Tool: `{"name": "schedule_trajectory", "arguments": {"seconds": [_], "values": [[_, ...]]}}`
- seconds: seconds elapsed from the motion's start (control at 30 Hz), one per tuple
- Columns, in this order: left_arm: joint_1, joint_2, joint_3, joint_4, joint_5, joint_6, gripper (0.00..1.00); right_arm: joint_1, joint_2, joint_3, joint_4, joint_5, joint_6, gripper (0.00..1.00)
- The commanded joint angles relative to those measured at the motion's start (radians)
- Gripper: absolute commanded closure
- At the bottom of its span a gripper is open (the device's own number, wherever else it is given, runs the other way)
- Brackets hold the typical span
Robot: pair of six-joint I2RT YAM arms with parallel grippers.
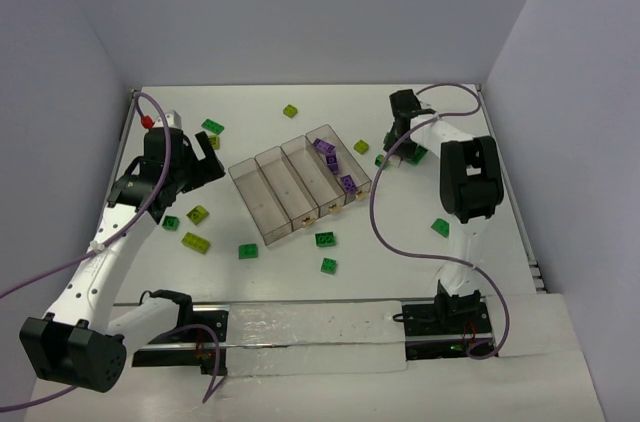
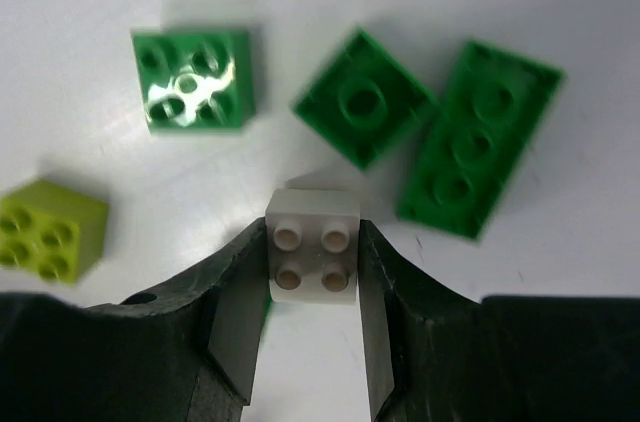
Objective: Sort the legos into containers by color
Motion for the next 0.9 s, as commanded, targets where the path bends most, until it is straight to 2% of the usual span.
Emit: {"name": "schedule_trajectory", "arguments": {"seconds": [0.0,0.13,0.23,0.5,0.7,0.87], "values": [[-0.004,-0.011,0.033,0.019,-0.005,0.008,0.01,0.007,-0.262,-0.11,0.096,0.037,0.014,0.67],[-0.004,-0.005,0.027,0.024,0.006,0.002,0.01,0.039,-0.371,-0.121,0.101,0.021,0.002,0.67],[-0.004,-0.008,0.027,0.024,0.011,-0.003,0.01,0.124,-0.392,-0.077,0.074,0.019,-0.023,0.66],[-0.004,-0.035,0.03,0.011,-0.001,-0.003,0.01,0.397,-0.274,0.027,0.043,-0.006,-0.031,0.65],[-0.004,-0.037,0.039,0.001,-0.003,-0.002,0.01,0.497,-0.156,0.122,0.008,-0.029,-0.042,0.63],[-0.004,-0.045,0.036,-0.004,-0.01,0.0,0.01,0.514,-0.084,0.16,-0.006,-0.026,-0.035,0.62]]}}
